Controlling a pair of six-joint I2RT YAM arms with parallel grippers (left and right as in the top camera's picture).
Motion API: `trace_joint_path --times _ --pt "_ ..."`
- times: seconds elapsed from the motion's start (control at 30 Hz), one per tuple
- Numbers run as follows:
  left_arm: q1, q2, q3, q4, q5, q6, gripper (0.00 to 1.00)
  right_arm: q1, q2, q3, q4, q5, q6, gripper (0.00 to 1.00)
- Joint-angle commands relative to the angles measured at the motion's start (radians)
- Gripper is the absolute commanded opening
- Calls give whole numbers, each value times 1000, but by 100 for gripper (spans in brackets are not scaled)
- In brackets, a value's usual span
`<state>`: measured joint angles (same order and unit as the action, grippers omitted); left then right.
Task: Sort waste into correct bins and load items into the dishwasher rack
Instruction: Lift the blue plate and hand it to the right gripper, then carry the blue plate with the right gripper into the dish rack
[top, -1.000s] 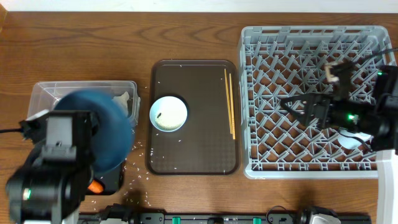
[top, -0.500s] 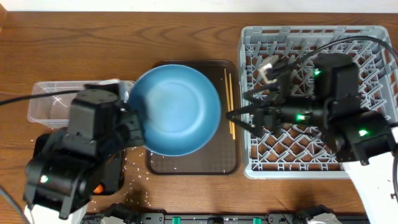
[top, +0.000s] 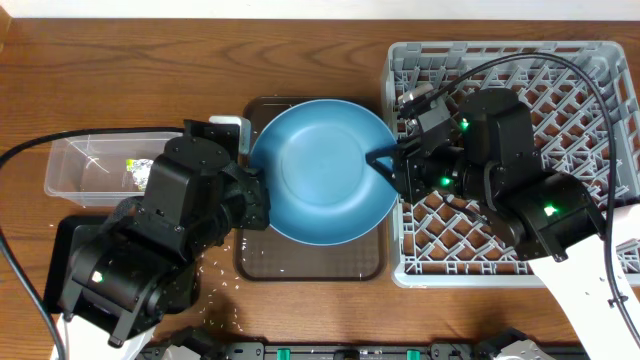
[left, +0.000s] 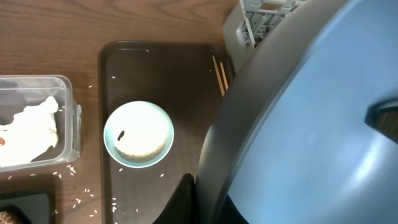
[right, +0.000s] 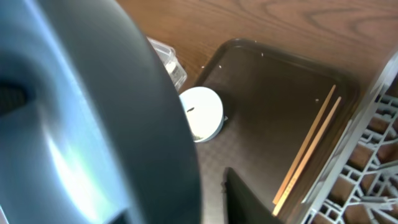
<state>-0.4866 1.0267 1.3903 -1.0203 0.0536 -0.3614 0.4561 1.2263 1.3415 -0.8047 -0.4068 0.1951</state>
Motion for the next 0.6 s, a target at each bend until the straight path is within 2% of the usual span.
trace_joint_path --times 0.0,0.03,0.1,0.27,0.37,0.47,0.57 --pt "-4 -5 14 9 13 13 6 9 -5 3 13 77 2 9" --pt "-4 -3 14 11 14 13 6 9 -7 3 16 78 1 1" --pt "-4 0 14 16 14 13 7 9 -11 3 23 79 -2 1" --pt "-4 8 14 26 14 9 25 9 -21 3 19 118 -25 1" --pt "-4 10 14 35 14 9 51 9 -35 3 2 220 -27 1" --pt "-4 9 14 44 14 9 71 8 -60 3 -21 351 -27 1" --pt "-4 9 14 49 14 9 87 -5 -85 3 -56 512 -9 1"
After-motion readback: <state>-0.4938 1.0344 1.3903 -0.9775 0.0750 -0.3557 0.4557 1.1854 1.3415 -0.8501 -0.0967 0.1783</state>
